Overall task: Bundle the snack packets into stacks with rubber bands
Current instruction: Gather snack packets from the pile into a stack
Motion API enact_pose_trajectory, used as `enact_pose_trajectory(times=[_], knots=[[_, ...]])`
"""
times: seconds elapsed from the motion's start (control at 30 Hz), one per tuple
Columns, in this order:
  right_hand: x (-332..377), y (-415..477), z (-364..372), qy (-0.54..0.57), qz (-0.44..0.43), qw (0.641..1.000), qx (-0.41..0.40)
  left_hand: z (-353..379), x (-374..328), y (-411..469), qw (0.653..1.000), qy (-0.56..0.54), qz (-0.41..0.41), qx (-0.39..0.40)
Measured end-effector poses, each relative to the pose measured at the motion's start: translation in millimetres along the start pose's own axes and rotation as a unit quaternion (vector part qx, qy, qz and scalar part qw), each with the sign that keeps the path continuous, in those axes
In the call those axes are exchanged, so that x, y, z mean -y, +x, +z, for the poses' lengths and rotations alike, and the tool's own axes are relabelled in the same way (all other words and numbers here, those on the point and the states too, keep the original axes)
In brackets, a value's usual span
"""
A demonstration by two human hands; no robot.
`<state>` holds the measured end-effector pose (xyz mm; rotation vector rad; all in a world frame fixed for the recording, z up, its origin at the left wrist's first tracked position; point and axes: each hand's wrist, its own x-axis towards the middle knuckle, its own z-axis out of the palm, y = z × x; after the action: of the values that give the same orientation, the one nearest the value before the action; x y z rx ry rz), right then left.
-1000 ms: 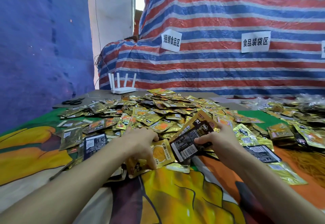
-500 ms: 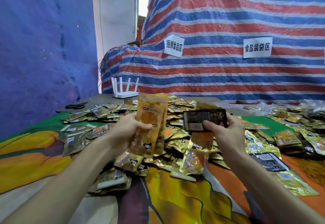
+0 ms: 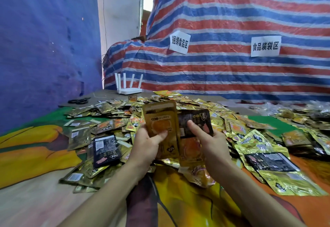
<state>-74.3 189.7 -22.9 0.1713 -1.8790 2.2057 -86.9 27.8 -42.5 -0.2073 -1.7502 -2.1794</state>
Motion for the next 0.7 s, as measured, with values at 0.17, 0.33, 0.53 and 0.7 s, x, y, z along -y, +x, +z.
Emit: enact_pose_trajectory(times=[0.17, 0.33, 0.53, 0.7], knots=[[-0.1, 8.1, -9.8, 0.048, 0.004, 0.996, -0.072, -9.1, 1.7, 3.1, 0.988, 0.060, 0.000, -0.139], [-1.3, 9.3, -10.6, 0.101, 0.011, 0.995, -0.014, -7.8, -0.4, -1.1, 0.971, 0.158, 0.026, -0.177], [-10.0, -1.1, 16.2, 0.044, -0.004, 0.999, -0.002, 6.3, 0.1, -28.0, 0.979, 0.170, 0.083, 0.079], [-15.2, -12.4, 33.4, -0.004, -0.043, 0.998, -0.043, 7.8, -0.8, -36.5, 0.965, 0.117, 0.102, 0.210]])
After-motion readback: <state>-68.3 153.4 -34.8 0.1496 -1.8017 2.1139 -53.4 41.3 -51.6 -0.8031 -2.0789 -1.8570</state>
